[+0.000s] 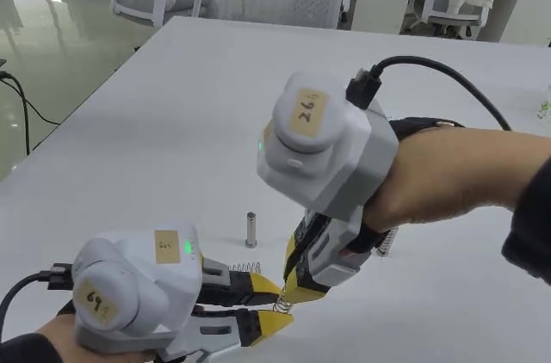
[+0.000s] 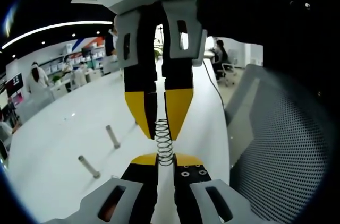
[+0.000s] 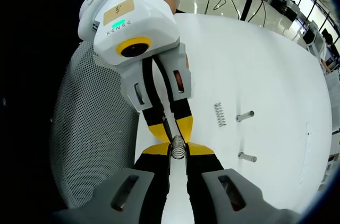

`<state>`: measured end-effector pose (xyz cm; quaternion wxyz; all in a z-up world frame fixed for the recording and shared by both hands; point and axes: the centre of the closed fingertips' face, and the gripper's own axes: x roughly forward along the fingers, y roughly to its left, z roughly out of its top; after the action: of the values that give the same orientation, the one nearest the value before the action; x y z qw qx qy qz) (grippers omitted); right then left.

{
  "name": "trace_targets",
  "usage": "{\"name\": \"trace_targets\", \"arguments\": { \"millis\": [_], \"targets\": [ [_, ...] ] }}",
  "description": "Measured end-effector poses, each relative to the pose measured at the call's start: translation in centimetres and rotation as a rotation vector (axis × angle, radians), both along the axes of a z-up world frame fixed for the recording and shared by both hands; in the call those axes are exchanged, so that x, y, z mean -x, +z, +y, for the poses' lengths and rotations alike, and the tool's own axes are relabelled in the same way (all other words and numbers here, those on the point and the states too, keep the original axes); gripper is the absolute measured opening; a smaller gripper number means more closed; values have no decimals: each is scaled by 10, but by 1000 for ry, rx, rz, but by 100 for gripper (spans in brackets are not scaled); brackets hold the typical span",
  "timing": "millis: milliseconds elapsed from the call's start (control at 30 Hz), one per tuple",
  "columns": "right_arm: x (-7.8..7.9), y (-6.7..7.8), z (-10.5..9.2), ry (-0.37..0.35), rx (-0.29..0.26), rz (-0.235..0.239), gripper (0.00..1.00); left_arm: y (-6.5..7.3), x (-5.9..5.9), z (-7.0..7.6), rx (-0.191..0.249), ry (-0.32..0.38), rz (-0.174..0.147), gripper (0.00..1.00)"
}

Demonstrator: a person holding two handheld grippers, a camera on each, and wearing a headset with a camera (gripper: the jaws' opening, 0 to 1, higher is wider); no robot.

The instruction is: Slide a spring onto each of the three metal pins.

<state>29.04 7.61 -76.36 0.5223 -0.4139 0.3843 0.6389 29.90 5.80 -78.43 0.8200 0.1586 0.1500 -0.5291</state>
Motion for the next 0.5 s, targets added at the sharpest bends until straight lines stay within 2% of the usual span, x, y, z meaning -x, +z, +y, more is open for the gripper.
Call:
{"name": "trace_targets", "arguments": {
  "millis": [500],
  "targets": [
    [2, -5, 2, 10, -23, 11, 13, 1, -2, 3, 13, 21, 5, 2]
  ]
}}
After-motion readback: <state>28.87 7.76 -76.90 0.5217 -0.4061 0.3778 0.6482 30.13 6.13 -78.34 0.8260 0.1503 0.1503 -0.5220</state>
